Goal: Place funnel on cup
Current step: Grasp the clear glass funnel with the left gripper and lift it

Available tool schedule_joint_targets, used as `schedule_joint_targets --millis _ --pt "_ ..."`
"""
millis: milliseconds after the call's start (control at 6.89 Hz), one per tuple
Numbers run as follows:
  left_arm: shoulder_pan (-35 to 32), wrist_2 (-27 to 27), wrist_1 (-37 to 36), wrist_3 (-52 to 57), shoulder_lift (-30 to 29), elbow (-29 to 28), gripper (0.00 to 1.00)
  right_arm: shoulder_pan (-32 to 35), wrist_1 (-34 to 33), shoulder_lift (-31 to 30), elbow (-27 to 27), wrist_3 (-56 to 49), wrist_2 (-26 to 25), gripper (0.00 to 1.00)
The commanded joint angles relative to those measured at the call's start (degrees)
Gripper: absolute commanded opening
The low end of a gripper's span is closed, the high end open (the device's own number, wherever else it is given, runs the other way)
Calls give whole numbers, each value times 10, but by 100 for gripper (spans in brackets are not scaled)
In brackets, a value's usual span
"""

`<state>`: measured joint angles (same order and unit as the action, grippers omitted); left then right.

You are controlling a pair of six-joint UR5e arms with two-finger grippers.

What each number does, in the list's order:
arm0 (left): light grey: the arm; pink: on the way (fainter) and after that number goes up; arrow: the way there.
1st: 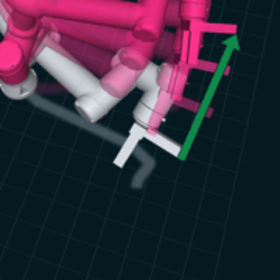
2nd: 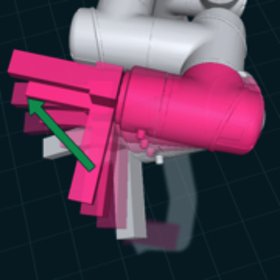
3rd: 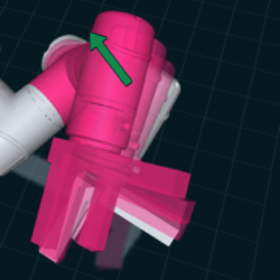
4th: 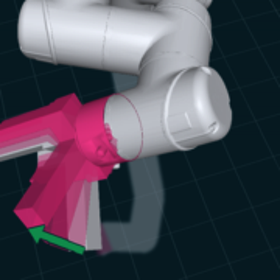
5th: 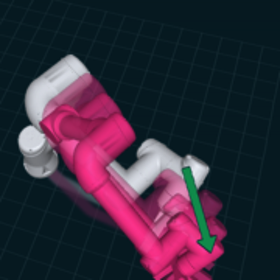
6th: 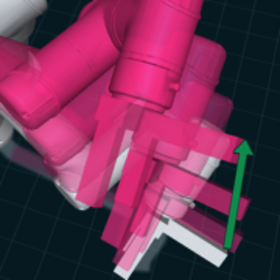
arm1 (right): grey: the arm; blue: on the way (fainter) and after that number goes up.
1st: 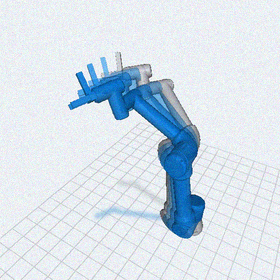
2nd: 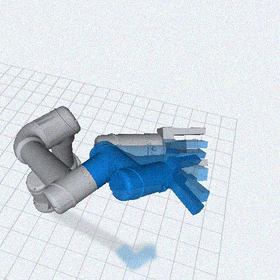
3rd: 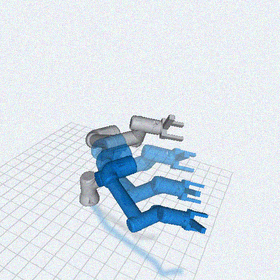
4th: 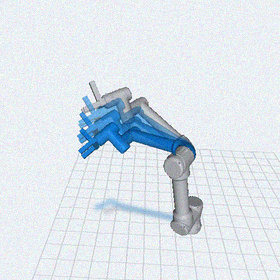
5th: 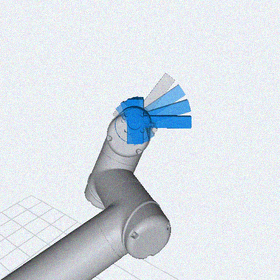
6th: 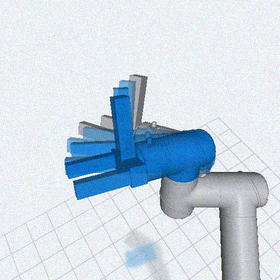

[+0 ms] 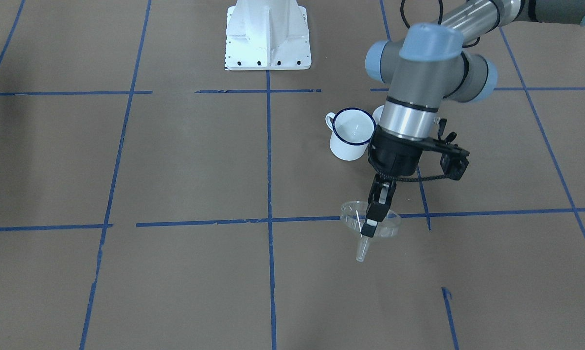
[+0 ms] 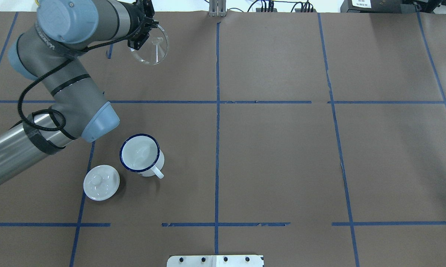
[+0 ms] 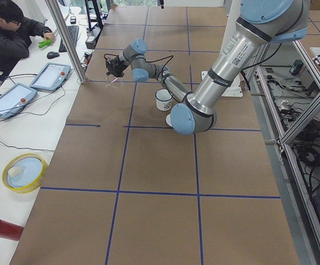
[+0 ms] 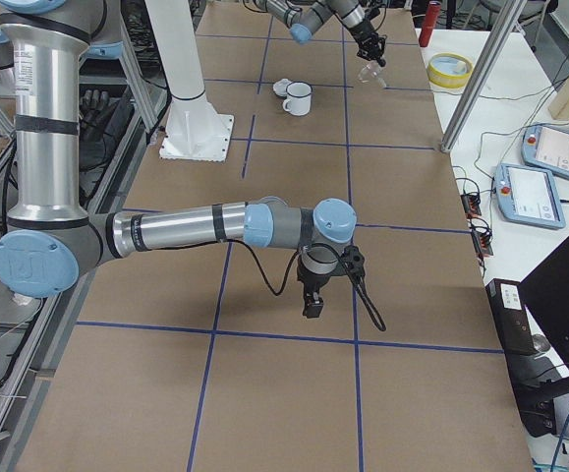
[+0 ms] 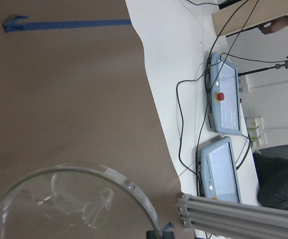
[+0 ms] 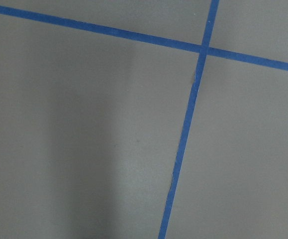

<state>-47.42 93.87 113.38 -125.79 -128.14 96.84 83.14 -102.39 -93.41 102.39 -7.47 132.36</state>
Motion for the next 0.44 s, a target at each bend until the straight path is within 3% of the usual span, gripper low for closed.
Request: schedule_joint_targets --millis 0,290 --pt "-1 72 -193 61 1 131 0 0 0 0 -1 0 0 100" --pt "5 174 -356 184 0 205 0 0 0 0 0 0 0 100"
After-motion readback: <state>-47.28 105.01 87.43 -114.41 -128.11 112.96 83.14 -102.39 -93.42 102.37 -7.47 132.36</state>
